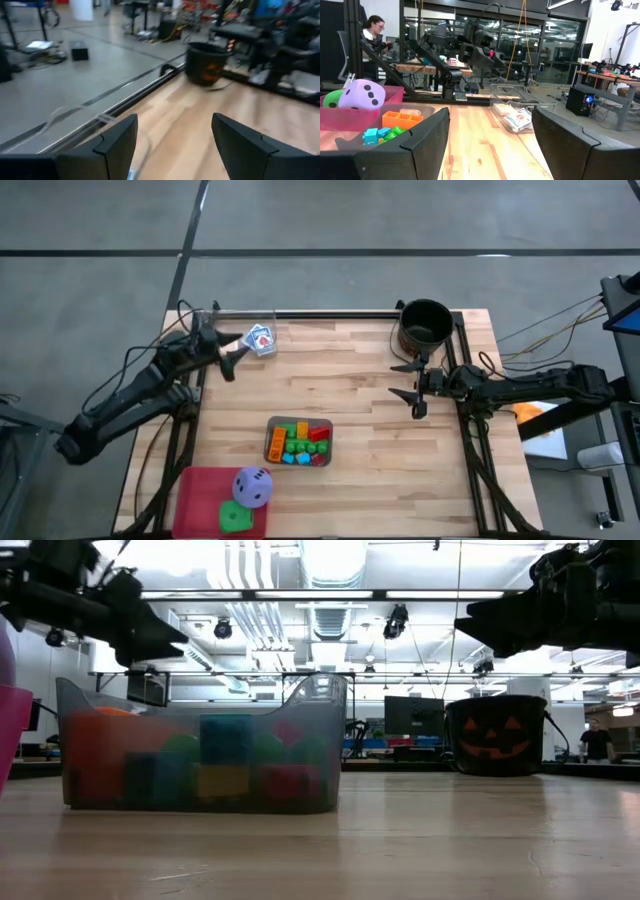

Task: Pick & Place Toys
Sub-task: Return to Home Position

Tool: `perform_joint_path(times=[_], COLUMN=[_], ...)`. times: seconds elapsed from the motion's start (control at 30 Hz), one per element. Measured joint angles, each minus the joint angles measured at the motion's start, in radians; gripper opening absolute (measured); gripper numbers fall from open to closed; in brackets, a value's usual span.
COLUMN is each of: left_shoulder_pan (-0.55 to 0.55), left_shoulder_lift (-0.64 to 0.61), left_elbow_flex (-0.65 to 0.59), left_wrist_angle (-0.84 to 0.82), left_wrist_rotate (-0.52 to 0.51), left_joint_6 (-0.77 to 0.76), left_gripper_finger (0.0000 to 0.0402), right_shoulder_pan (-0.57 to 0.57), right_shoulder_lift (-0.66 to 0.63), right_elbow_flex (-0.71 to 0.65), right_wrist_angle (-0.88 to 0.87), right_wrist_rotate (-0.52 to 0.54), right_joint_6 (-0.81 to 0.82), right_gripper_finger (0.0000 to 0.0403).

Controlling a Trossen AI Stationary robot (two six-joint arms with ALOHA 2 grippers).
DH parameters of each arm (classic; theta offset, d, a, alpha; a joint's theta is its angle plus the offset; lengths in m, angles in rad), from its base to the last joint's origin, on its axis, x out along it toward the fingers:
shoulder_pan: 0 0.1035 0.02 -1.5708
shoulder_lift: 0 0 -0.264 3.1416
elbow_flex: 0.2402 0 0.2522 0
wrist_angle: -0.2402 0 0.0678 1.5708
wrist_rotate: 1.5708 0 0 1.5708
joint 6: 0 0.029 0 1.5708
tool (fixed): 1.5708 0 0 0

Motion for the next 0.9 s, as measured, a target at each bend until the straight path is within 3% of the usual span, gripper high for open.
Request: perform_joint_path(times=[0.17,0.37,0.53,0.9], left_shoulder_pan=[-0.074,-0.193,-0.275,-0.459], left_shoulder_lift=[-0.139,-0.252,-0.261,-0.263], left_elbow_flex=[-0.008,-0.09,-0.143,-0.15], left_wrist_angle=[-0.038,0.097,0.147,0.104], left_wrist_rotate=[0.012,-0.019,-0.082,-0.078], left_joint_6=[-0.039,-0.102,-0.08,-0.006], left_gripper_finger=[0.026,0.026,0.026,0.026], right_shoulder_pan=[0.0,0.0,0.0,0.0], right_shoulder_lift=[0.001,0.001,0.001,0.001], right_elbow_flex=[0.0,0.0,0.0,0.0], right_wrist_angle=[0.0,0.0,0.0,-0.001], right_wrist_rotate=[0.0,0.0,0.0,0.0], right_joint_6=[0.0,0.003,0.003,0.003], right_gripper_finger=[0.0281,0.0281,0.0281,0.0281])
